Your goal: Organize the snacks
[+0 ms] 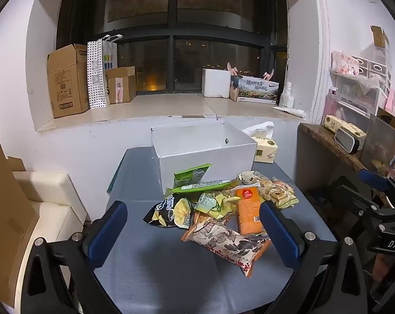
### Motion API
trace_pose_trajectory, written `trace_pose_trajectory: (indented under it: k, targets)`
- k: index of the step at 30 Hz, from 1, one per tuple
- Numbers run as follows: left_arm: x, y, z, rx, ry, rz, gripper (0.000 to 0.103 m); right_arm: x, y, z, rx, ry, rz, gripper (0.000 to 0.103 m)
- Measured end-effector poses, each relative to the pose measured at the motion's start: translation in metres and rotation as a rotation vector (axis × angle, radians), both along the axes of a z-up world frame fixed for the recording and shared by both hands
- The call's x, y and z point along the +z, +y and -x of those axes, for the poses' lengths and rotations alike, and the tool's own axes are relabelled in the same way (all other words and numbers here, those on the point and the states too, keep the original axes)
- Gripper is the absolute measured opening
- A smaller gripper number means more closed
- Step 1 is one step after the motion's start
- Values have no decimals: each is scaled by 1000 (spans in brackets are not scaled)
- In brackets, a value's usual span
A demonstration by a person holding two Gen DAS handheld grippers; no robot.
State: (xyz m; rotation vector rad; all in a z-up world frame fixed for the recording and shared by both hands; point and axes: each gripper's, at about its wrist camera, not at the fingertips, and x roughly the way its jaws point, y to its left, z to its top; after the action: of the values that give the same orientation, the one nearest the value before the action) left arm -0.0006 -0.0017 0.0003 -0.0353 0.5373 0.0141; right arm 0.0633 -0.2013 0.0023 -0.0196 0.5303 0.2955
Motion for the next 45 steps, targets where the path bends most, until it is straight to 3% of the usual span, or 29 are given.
trace_pose_trajectory:
  k: [45]
  targets:
    - [-1, 0, -1, -4, 14, 20, 103, -2, 1, 1, 0, 2, -7, 103]
